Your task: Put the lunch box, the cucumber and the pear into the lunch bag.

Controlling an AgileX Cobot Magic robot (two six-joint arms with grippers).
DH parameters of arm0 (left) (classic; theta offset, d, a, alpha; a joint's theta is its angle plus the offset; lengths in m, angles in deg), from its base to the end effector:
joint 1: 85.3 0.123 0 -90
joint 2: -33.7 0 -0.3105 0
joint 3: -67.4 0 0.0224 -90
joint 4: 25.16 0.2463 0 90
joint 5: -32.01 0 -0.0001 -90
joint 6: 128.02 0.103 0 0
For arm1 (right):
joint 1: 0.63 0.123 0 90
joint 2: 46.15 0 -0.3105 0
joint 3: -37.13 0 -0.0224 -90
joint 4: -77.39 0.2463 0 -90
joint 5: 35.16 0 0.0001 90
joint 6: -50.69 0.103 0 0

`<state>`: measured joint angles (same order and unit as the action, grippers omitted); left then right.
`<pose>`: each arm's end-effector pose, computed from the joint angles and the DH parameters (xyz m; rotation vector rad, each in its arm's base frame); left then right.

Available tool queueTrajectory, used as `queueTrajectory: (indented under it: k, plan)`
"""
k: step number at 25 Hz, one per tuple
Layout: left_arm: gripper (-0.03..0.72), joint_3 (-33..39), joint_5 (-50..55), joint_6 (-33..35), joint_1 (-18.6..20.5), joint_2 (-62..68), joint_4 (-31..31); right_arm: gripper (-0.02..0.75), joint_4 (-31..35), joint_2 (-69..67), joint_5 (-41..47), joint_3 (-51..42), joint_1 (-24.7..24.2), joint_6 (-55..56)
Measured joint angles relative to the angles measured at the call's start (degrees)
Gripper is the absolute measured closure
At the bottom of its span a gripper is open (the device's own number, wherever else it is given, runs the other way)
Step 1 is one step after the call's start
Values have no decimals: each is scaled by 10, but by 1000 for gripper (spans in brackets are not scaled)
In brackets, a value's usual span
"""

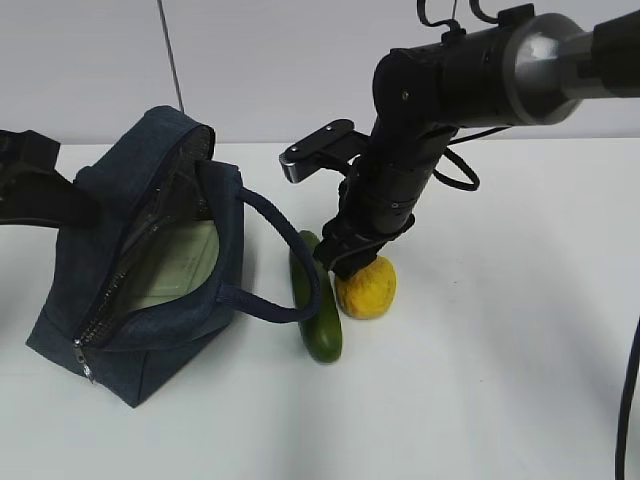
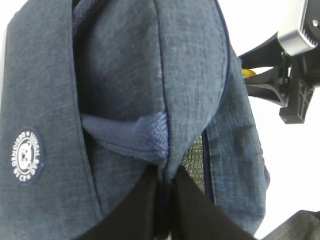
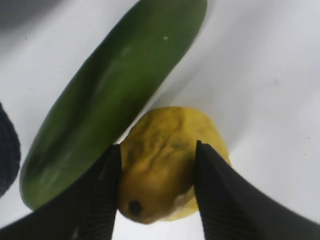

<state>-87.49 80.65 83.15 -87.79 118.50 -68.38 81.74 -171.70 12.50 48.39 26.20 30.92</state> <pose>0.2532 -0.0640 0.2932 0.2315 2.5336 -0.7207 0.3955 0.2065 0.1970 -1.0638 2.6212 0.1184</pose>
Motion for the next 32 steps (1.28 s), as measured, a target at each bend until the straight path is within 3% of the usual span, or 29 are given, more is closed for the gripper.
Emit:
queueTrajectory:
  k: [7, 15, 24, 28, 32]
  plan:
    - [687, 0, 1, 0, 0, 0, 0, 465, -11, -3, 40, 26, 0, 15]
    - [687, 0, 1, 0, 0, 0, 0, 475, -30, 6, 102, 67, 0, 35]
    - [687, 0, 1, 0, 0, 0, 0, 475, -43, 102, 111, 70, 0, 49]
    - [687, 0, 1, 0, 0, 0, 0, 478, -15, 139, 100, 71, 0, 49]
    - [687, 0, 1, 0, 0, 0, 0, 478, 54, 159, 82, 73, 0, 33]
